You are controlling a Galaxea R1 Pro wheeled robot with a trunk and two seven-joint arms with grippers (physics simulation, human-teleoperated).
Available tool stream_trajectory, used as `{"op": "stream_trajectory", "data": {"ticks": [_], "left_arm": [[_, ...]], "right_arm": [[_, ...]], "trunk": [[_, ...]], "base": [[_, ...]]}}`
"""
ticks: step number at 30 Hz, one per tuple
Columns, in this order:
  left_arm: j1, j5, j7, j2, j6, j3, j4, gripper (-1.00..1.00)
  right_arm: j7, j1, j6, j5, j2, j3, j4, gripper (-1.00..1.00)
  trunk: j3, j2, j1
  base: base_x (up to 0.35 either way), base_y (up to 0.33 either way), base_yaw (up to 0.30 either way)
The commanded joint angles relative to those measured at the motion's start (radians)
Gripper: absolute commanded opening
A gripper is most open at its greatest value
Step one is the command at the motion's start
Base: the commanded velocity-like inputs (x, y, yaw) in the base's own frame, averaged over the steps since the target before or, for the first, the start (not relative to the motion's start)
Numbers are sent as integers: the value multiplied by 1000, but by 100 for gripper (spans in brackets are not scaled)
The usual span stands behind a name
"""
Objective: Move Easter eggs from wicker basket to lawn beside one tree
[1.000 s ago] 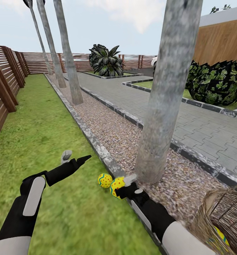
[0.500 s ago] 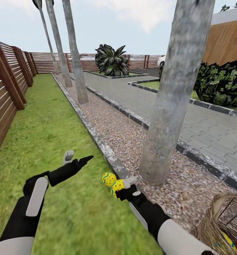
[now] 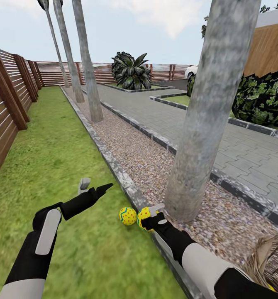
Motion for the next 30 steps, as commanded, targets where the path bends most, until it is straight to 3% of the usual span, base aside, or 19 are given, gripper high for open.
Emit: {"op": "stream_trajectory", "data": {"ticks": [1,11,30], "left_arm": [[-1,-1,-4,-3,6,1,0,100],[-1,-1,-4,-5,6,2,0,100],[-1,-1,-5,-5,4,1,-2,100]], "right_arm": [[-7,0,4,-10,0,8,-3,-100],[-7,2,5,-10,2,9,-8,-100],[-16,3,11,-14,1,9,7,-100]], "trunk": [[-1,0,0],[3,0,0],[3,0,0]], "base": [[0,0,0],[0,0,194],[63,69,6]]}}
